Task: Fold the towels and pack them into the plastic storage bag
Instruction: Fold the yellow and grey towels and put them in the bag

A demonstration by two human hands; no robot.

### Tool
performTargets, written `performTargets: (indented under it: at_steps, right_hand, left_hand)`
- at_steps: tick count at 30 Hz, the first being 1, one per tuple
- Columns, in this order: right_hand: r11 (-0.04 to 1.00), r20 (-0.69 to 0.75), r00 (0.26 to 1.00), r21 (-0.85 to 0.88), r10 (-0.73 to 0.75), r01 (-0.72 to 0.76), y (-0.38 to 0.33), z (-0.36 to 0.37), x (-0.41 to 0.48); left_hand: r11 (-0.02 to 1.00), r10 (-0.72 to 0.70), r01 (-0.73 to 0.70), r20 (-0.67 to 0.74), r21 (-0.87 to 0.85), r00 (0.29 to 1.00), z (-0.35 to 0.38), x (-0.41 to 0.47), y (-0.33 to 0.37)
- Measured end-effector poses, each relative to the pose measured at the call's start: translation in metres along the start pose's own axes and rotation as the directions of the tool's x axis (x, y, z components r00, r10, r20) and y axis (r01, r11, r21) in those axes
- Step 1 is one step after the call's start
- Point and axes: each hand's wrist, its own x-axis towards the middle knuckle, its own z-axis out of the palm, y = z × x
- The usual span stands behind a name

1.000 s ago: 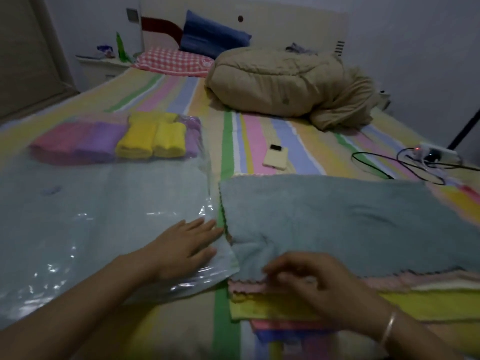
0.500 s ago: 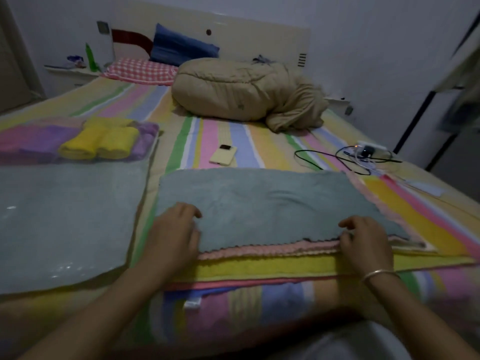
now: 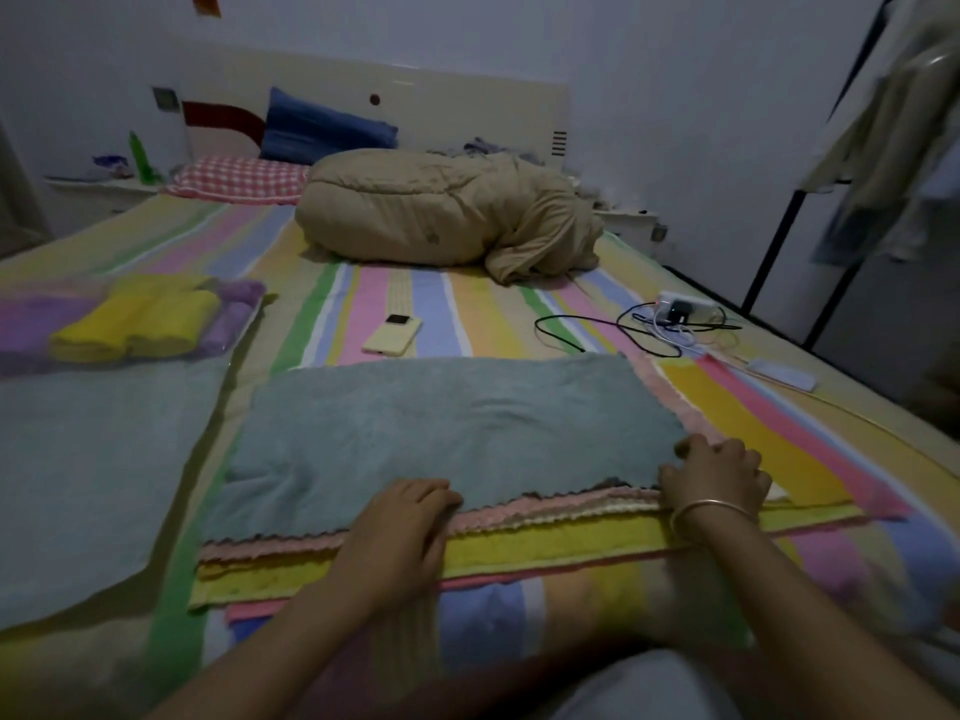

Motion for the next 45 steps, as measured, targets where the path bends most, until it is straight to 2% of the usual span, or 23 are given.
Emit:
performTargets:
  at_steps: [4,6,7,9,11,13,15,17,19,20,22,23,26,33,36,38,41,45]
  right_hand:
    - [0.997,-0.04,0.999,0.078,0.003,0.0,-0.009,-0.007,-0.003]
    - [0.979,-0.095,0.992,0.182,-0.079,0.095,-0.025,-0.015,-0.009]
    - [0.957,-0.123,0.981,0.23,-0.151,0.177,-0.037,-0.021,-0.013]
    - [0.875,-0.168,0.928,0.312,-0.333,0.371,-0.07,-0.033,-0.028]
    - [0.726,-0.218,0.829,0.404,-0.515,0.557,-0.111,-0.044,-0.05]
    - [0.558,-0.246,0.713,0.477,-0.657,0.679,-0.151,-0.053,-0.077]
    - [0.419,-0.218,0.617,0.564,-0.756,0.712,-0.183,-0.056,-0.102]
    - [0.331,-0.141,0.537,0.652,-0.832,0.682,-0.203,-0.056,-0.113]
    - [0.295,-0.092,0.503,0.714,-0.859,0.634,-0.209,-0.051,-0.106]
    - [0.306,-0.086,0.515,0.717,-0.853,0.626,-0.209,-0.045,-0.096]
    - [0.4,-0.066,0.569,0.645,-0.82,0.651,-0.209,-0.029,-0.069]
    - [0.465,-0.052,0.597,0.574,-0.8,0.674,-0.209,-0.021,-0.053]
    - [0.631,0.011,0.67,0.35,-0.742,0.693,-0.211,0.002,-0.017]
    - [0.574,-0.103,0.602,0.213,-0.792,0.791,-0.236,0.024,0.022]
    - [0.633,-0.161,0.672,0.237,-0.723,0.737,-0.252,0.009,0.031]
    - [0.651,-0.163,0.736,0.369,-0.657,0.663,-0.272,-0.003,0.038]
    - [0.598,-0.152,0.759,0.528,-0.633,0.604,-0.314,-0.013,0.045]
    - [0.562,-0.091,0.705,0.537,-0.703,0.629,-0.375,-0.01,0.03]
  left_hand:
    - [0.996,-0.042,0.049,0.099,-0.068,0.994,-0.002,0.0,0.002]
    - [0.952,-0.16,0.194,0.154,-0.236,0.975,-0.008,0.003,0.005]
    - [0.888,-0.234,0.282,0.171,-0.364,0.957,-0.012,0.005,0.006]
    - [0.642,-0.388,0.432,0.218,-0.633,0.896,-0.022,0.011,0.004]
    - [0.38,-0.553,0.526,0.269,-0.761,0.788,-0.031,0.02,-0.005]
    - [0.087,-0.652,0.539,0.361,-0.838,0.667,-0.041,0.027,-0.015]
    - [-0.09,-0.699,0.53,0.432,-0.843,0.569,-0.052,0.034,-0.028]
    - [-0.157,-0.723,0.566,0.484,-0.809,0.492,-0.054,0.033,-0.045]
    - [-0.139,-0.731,0.622,0.503,-0.771,0.461,-0.05,0.028,-0.056]
    - [-0.04,-0.733,0.684,0.486,-0.729,0.476,-0.048,0.024,-0.06]
    - [0.164,-0.747,0.755,0.42,-0.635,0.515,-0.04,0.017,-0.062]
    - [0.18,-0.757,0.748,0.395,-0.639,0.52,-0.037,0.015,-0.061]
    - [0.08,-0.751,0.702,0.421,-0.707,0.51,-0.034,0.011,-0.057]
    - [0.13,-0.782,0.668,0.338,-0.733,0.523,-0.026,0.016,-0.061]
    - [0.162,-0.79,0.684,0.322,-0.711,0.522,-0.031,0.016,-0.058]
    - [0.237,-0.796,0.71,0.287,-0.663,0.533,-0.034,0.015,-0.059]
    - [0.384,-0.769,0.681,0.193,-0.624,0.61,-0.045,0.008,-0.059]
    - [0.631,-0.646,0.583,0.069,-0.512,0.76,-0.062,-0.004,-0.064]
